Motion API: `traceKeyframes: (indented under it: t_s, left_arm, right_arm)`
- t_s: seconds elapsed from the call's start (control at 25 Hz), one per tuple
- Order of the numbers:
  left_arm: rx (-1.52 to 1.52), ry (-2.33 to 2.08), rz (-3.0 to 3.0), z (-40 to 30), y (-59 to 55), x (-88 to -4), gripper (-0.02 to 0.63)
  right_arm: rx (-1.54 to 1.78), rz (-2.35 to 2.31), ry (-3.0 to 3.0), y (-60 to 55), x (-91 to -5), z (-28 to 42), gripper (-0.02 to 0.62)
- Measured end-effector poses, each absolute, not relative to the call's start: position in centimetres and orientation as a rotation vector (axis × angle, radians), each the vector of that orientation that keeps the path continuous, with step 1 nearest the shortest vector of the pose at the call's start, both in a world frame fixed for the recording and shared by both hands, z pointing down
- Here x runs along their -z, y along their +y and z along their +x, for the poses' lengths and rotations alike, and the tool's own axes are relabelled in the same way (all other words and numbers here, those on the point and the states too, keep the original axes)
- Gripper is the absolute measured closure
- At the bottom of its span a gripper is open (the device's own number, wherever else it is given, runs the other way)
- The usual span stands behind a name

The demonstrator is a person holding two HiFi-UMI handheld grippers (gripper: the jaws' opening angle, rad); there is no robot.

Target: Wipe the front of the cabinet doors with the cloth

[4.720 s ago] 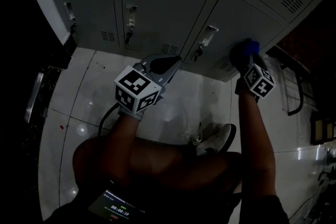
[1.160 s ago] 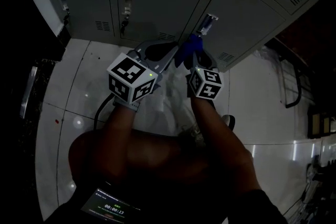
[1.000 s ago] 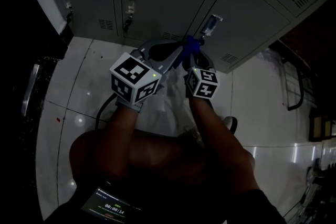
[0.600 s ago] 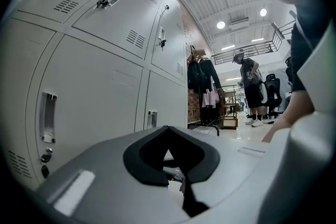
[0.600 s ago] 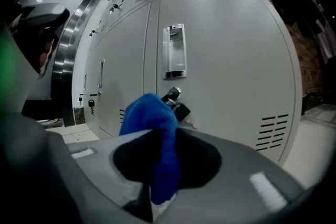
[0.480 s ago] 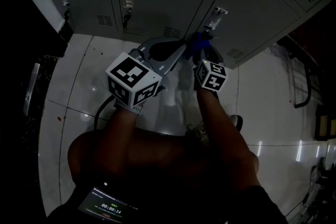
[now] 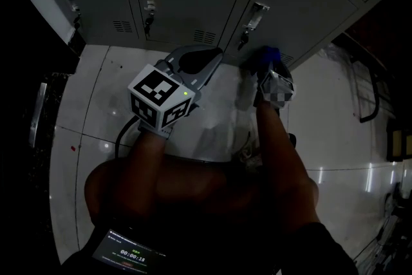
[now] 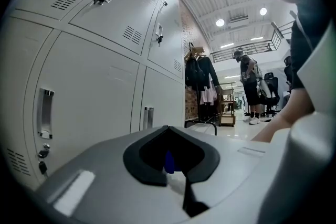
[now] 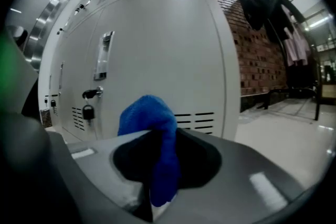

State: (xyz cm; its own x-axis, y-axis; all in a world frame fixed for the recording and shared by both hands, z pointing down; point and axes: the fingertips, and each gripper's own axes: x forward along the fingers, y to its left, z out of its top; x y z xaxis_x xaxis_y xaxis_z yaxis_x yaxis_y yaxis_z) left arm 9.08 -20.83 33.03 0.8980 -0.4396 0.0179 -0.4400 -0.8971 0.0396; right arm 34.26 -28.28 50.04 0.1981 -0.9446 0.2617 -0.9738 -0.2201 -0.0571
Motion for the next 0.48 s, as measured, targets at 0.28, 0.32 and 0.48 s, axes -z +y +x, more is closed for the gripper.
traceKeyframes:
  t_s: [0.28, 0.32, 0.48]
  left_arm:
    - [0.018, -0.714, 3.003, 8.4, -21.2, -32.7, 0.606]
    - [0.021, -0.715, 3.002, 8.4, -21.2, -32.7, 0.606]
    - [0.037, -0.710, 2.997, 8.4, -21.4, -32.6, 0.606]
  right_arm:
    - [-0.560, 2.613, -1.626, -24.6, -50.8, 43.5, 0.520]
    - [-0.550, 2.622, -1.604, -24.3, -50.8, 44.1, 0.520]
    - [-0.579, 2.668, -1.557, -23.6, -51.1, 45.8, 0.520]
